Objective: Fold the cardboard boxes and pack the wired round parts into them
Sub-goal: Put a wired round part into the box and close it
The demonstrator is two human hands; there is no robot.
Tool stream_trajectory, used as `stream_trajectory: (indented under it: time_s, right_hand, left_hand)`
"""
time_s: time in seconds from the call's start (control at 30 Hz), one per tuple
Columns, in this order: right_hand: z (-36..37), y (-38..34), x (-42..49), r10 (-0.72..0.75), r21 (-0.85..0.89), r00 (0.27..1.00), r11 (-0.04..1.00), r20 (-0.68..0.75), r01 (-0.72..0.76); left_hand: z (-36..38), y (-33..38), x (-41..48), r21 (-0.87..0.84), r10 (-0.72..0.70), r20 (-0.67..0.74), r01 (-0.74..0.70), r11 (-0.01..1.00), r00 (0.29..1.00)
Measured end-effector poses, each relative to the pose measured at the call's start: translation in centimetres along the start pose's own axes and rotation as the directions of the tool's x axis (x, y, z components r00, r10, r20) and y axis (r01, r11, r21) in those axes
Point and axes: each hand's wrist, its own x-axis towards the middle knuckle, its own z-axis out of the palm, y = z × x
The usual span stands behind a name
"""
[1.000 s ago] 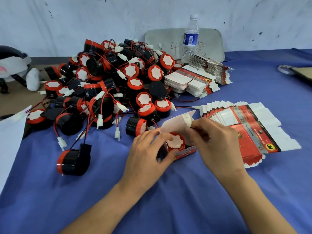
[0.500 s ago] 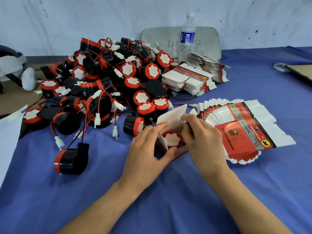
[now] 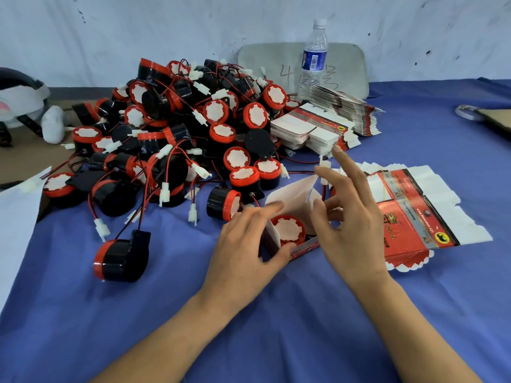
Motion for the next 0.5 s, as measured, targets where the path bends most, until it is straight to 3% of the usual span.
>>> stream_trajectory:
  time_s: [0.13, 0.33, 0.5]
  right_hand:
    - [-0.6, 0.3, 0.3, -0.076, 0.051, 0.996, 0.996, -0.05, 0.079]
    - [-1.2, 0.8, 0.7, 0.02, 0.072, 0.985, 0.997, -0.17, -0.008]
    - [-1.1, 1.0, 0.5, -0.008, 0.029, 1.0, 1.0, -0.013, 0.009]
  left_hand:
    - [0.0, 0.2, -0.1, -0.032, 0.003, 0.025, -0.003, 0.999, 1.0]
    - [0.2, -0.1, -0.1, -0.058, -0.018, 0.043, 0.02, 0.998, 0.999]
    - [0.3, -0.2, -0.1, -0.062, -0.021, 0.054, 0.024, 0.998, 0.998]
